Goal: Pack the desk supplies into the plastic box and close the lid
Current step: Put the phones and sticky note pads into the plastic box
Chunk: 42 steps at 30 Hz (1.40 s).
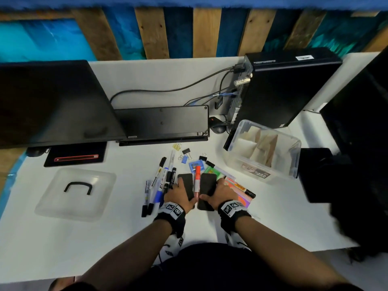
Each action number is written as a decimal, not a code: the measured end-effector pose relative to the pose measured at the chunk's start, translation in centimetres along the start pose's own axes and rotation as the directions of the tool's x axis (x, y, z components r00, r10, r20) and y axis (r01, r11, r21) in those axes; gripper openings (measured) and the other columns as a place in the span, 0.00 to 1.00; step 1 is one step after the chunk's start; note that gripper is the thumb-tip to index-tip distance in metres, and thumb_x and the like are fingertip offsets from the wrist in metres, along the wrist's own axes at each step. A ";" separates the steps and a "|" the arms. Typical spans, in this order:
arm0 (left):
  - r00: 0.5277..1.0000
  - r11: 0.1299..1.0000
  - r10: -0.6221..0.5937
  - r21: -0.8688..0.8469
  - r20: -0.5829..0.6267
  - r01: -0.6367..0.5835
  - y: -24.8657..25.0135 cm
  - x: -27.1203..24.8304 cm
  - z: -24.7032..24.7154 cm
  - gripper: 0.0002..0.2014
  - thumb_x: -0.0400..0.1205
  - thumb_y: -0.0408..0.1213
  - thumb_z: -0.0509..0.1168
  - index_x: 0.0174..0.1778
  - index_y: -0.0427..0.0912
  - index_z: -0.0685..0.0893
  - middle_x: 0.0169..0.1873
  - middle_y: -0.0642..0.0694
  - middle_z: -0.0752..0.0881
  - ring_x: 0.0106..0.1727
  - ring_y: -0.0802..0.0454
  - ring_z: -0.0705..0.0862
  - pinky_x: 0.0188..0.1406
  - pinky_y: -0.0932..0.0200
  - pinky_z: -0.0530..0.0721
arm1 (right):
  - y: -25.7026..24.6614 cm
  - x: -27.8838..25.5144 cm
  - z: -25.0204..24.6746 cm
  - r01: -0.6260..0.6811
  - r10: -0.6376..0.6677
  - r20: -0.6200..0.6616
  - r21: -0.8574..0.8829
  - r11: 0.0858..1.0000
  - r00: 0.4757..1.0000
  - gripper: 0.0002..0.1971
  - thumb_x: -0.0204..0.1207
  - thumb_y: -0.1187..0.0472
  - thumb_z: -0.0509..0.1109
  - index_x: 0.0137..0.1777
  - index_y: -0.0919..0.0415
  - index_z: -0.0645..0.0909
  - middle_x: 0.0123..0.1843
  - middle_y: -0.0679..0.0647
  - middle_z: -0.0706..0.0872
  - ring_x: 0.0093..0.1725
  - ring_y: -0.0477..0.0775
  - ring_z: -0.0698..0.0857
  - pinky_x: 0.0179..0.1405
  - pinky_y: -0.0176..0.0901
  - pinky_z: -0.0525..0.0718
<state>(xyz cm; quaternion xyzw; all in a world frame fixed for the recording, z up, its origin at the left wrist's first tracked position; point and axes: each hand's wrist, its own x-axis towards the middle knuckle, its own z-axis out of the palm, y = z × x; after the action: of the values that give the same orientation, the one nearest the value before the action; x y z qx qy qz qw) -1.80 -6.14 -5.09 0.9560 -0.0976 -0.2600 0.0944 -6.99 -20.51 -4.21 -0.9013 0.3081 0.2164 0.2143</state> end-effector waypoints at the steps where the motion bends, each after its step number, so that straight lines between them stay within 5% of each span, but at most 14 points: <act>1: 1.000 1.000 -0.006 -0.013 -0.013 0.005 0.0 0.2 0.5 0.50 0.72 0.61 0.70 0.81 0.44 0.51 0.72 0.36 0.73 0.67 0.37 0.80 0.60 0.44 0.82 | 0.1 -0.1 0.1 0.001 -0.001 0.000 0.027 1.000 1.000 0.43 0.66 0.36 0.75 0.71 0.62 0.64 0.61 0.61 0.86 0.59 0.65 0.86 0.55 0.54 0.84; 4: 0.999 0.991 -0.037 -0.127 -0.007 0.035 -0.2 0.4 1.3 0.53 0.69 0.59 0.73 0.82 0.44 0.49 0.76 0.36 0.68 0.72 0.36 0.75 0.66 0.41 0.80 | 0.6 -0.1 0.0 -0.001 -0.003 0.024 0.170 0.985 1.000 0.41 0.64 0.43 0.80 0.70 0.60 0.64 0.60 0.60 0.85 0.58 0.65 0.86 0.54 0.55 0.84; 8: 0.997 0.950 -0.076 -0.303 0.001 0.073 -0.7 0.3 1.0 0.61 0.60 0.64 0.77 0.82 0.48 0.48 0.73 0.38 0.74 0.70 0.37 0.78 0.66 0.42 0.81 | 1.7 0.2 -1.0 0.036 -0.047 0.026 0.322 0.946 0.999 0.32 0.63 0.48 0.81 0.64 0.57 0.73 0.53 0.56 0.85 0.56 0.62 0.85 0.49 0.47 0.80; 11: 0.999 0.958 -0.042 -0.282 0.023 0.047 -0.7 -0.3 0.1 0.51 0.67 0.60 0.75 0.79 0.43 0.59 0.67 0.38 0.82 0.65 0.37 0.83 0.64 0.47 0.83 | 3.5 0.5 -2.4 0.096 -0.105 0.006 0.353 0.931 0.995 0.12 0.65 0.46 0.78 0.41 0.48 0.79 0.41 0.51 0.84 0.45 0.57 0.85 0.42 0.41 0.77; 16: 0.991 0.930 -0.049 -0.356 0.121 0.089 -2.2 -0.7 -0.4 0.29 0.70 0.53 0.75 0.62 0.40 0.79 0.59 0.40 0.87 0.58 0.42 0.85 0.61 0.49 0.84 | 8.5 0.8 -4.7 0.057 -0.050 -0.027 0.345 0.937 0.998 0.15 0.64 0.45 0.80 0.31 0.54 0.81 0.33 0.52 0.84 0.38 0.57 0.83 0.36 0.40 0.75; 19: 0.992 0.908 -0.070 -0.404 0.110 0.108 -2.6 -0.8 0.2 0.26 0.72 0.49 0.76 0.62 0.41 0.81 0.59 0.41 0.88 0.59 0.42 0.85 0.60 0.53 0.82 | 10.4 0.9 -4.8 0.058 -0.067 0.036 0.211 0.976 0.997 0.20 0.60 0.41 0.79 0.25 0.51 0.74 0.37 0.54 0.82 0.38 0.57 0.81 0.33 0.41 0.73; 28: 0.993 0.921 -0.088 -0.375 0.075 0.110 -1.3 -1.7 0.2 0.25 0.75 0.48 0.72 0.64 0.39 0.77 0.58 0.39 0.87 0.59 0.40 0.85 0.62 0.47 0.84 | 9.7 0.5 -4.3 0.113 -0.131 0.123 0.143 0.983 0.984 0.14 0.65 0.40 0.76 0.42 0.47 0.83 0.44 0.49 0.85 0.44 0.55 0.83 0.45 0.42 0.79; 32: 0.994 0.930 -0.079 -0.354 0.077 0.102 -1.0 -2.0 0.2 0.26 0.77 0.47 0.70 0.68 0.39 0.75 0.59 0.38 0.86 0.60 0.39 0.85 0.62 0.49 0.83 | 9.1 0.8 -3.8 0.103 -0.119 0.153 0.107 0.989 0.981 0.16 0.63 0.40 0.77 0.41 0.47 0.79 0.46 0.51 0.87 0.50 0.58 0.85 0.45 0.41 0.78; 38: 0.996 0.914 -0.089 -0.397 0.009 0.085 -1.0 -2.2 -0.1 0.25 0.79 0.48 0.68 0.68 0.39 0.73 0.59 0.37 0.85 0.59 0.38 0.84 0.60 0.47 0.84 | 8.6 0.5 -3.4 0.096 -0.106 0.033 0.221 0.970 0.994 0.33 0.55 0.51 0.85 0.54 0.50 0.68 0.54 0.54 0.76 0.50 0.59 0.79 0.46 0.43 0.74; 42: 0.990 0.862 -0.079 -0.507 -0.120 0.007 -0.5 -2.2 -1.4 0.24 0.82 0.45 0.65 0.70 0.36 0.71 0.62 0.37 0.83 0.61 0.38 0.83 0.55 0.51 0.81 | 8.7 0.6 -3.3 0.109 -0.123 0.069 0.178 0.978 0.990 0.45 0.56 0.51 0.86 0.73 0.51 0.68 0.65 0.58 0.79 0.62 0.63 0.82 0.56 0.45 0.79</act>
<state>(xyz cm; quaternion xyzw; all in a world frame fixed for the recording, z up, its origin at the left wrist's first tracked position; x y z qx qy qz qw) -2.81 -4.94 -2.97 0.9153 0.0021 -0.2126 0.3421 -11.32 -28.77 -4.02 -0.8861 0.2641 0.2116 0.3166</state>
